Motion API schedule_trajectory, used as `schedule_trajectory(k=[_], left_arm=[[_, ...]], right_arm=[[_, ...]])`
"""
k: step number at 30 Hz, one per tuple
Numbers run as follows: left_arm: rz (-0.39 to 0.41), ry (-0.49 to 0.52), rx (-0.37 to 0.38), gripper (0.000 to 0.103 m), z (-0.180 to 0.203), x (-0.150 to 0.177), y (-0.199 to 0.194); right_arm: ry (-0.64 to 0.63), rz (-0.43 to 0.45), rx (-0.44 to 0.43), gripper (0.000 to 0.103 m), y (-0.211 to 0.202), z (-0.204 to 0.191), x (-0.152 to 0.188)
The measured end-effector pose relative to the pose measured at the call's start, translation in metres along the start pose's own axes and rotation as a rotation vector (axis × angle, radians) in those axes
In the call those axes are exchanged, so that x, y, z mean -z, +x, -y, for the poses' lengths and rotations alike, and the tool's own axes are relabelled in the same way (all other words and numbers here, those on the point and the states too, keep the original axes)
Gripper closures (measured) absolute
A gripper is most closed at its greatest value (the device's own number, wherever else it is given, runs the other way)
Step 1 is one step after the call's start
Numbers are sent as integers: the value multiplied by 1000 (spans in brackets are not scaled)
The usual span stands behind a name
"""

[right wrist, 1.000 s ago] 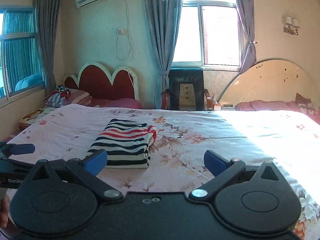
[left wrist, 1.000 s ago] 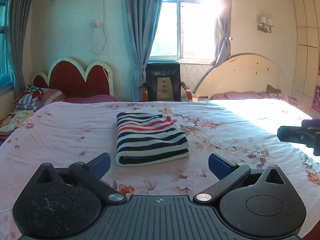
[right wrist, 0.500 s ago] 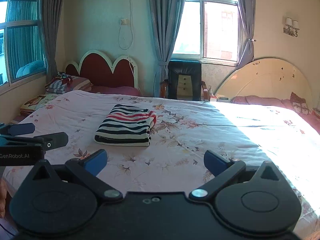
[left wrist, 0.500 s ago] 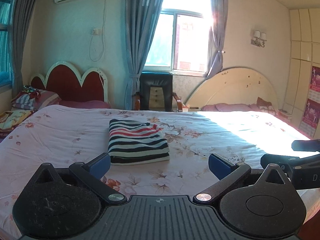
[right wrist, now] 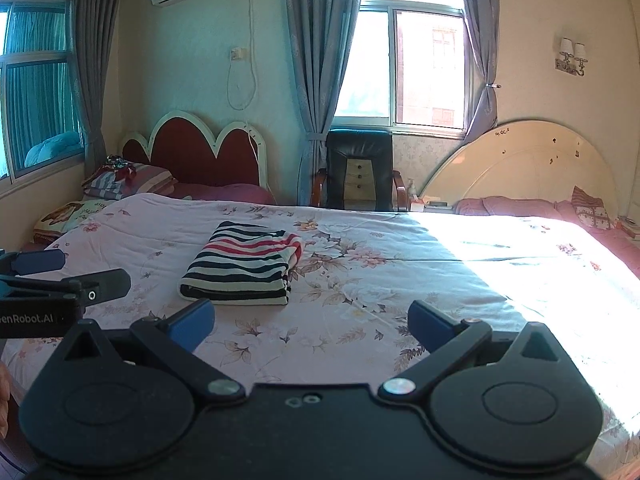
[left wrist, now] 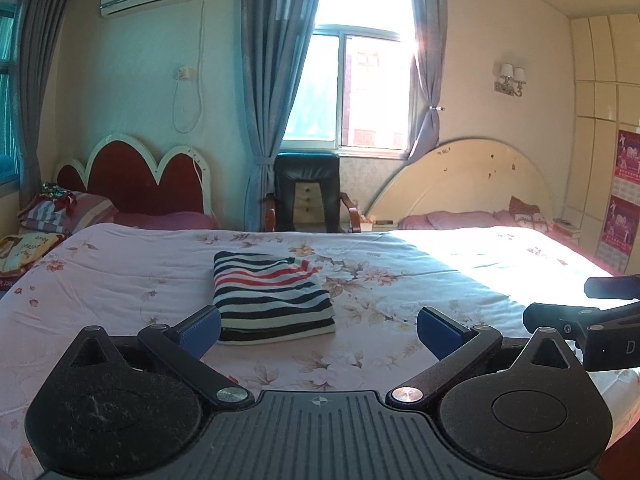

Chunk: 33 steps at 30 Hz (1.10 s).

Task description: Fold small clothes

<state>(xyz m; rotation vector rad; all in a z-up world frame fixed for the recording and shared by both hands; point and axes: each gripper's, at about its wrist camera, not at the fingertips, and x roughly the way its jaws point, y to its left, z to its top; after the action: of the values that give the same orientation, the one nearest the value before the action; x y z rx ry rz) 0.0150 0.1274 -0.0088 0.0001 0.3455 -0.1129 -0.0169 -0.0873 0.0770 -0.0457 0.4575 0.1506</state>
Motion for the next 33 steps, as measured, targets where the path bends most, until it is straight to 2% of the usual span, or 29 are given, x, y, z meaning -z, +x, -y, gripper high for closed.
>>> schedule_trajectory(k=[20,33], left_arm=[[-9,0,3,0,-5,2,2],[-17,0,-15,0,-10,2,9]], right_arm=[[-1,-6,11,1,5,-5,-3],[-6,-21,-12,1,14,-11,-5]])
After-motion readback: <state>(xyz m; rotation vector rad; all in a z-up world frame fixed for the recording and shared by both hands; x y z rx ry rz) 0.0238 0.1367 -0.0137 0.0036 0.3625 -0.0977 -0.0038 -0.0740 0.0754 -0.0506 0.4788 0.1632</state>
